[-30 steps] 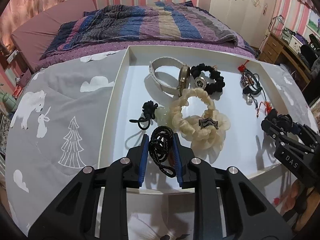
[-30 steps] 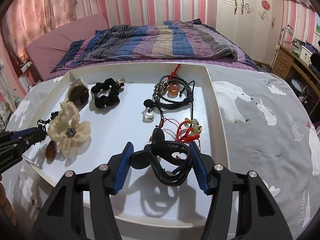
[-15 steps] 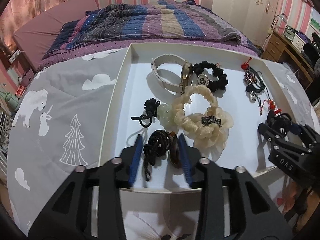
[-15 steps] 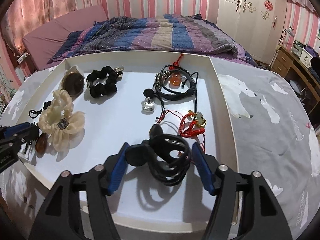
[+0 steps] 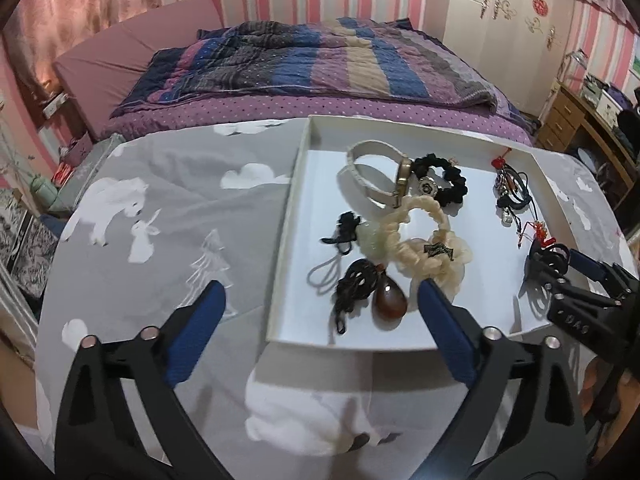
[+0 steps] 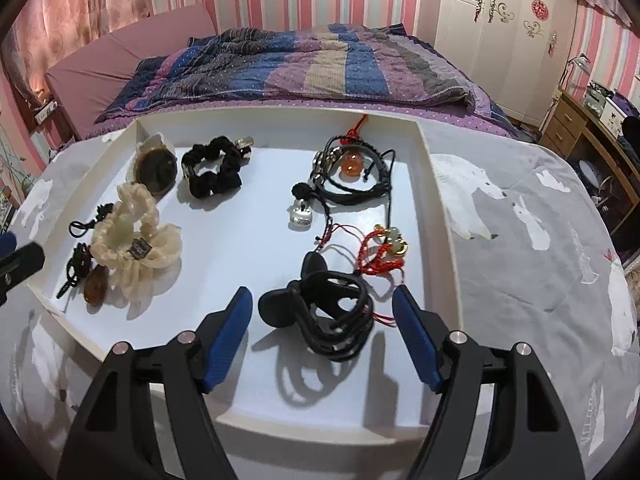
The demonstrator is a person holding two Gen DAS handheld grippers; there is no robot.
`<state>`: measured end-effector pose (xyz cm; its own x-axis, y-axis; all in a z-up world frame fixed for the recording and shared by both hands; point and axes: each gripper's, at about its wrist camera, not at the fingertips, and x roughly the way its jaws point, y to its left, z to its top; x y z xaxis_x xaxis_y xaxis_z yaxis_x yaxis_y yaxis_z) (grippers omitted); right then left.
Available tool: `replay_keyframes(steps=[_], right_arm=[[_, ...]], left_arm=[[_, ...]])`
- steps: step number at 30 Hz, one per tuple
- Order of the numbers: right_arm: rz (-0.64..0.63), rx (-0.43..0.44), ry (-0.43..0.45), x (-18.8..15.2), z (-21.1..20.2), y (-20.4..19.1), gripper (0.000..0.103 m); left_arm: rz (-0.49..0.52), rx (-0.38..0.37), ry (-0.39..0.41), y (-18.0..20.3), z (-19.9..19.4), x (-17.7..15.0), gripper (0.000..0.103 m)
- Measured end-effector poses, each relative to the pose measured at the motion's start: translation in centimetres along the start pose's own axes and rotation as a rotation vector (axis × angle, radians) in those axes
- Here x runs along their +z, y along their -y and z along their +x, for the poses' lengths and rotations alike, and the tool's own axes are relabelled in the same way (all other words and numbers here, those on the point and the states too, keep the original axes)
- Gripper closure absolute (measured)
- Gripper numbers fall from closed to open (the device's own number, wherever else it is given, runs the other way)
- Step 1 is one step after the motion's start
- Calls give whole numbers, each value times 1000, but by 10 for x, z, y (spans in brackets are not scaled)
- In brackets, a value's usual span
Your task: Organize jewelry
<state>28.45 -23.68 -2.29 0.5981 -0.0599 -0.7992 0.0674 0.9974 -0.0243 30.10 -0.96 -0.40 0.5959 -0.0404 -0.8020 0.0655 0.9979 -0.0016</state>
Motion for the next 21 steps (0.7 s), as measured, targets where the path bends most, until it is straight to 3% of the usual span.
replay_keyframes(steps=[3, 5, 13, 21], right_arm=[[16, 2, 22, -2, -18, 5, 30], [28, 1, 46, -3, -33, 8, 16], [32, -2, 127, -28, -100, 5, 16], [37, 12, 200, -79, -147, 3, 16]], left_arm=[[-16, 2, 10, -6, -15, -4, 3], [-29, -4, 20, -9, -27, -9, 3], [-63, -29, 75, -7, -72, -39, 3], [-35, -14, 94, 6, -86, -83, 3]])
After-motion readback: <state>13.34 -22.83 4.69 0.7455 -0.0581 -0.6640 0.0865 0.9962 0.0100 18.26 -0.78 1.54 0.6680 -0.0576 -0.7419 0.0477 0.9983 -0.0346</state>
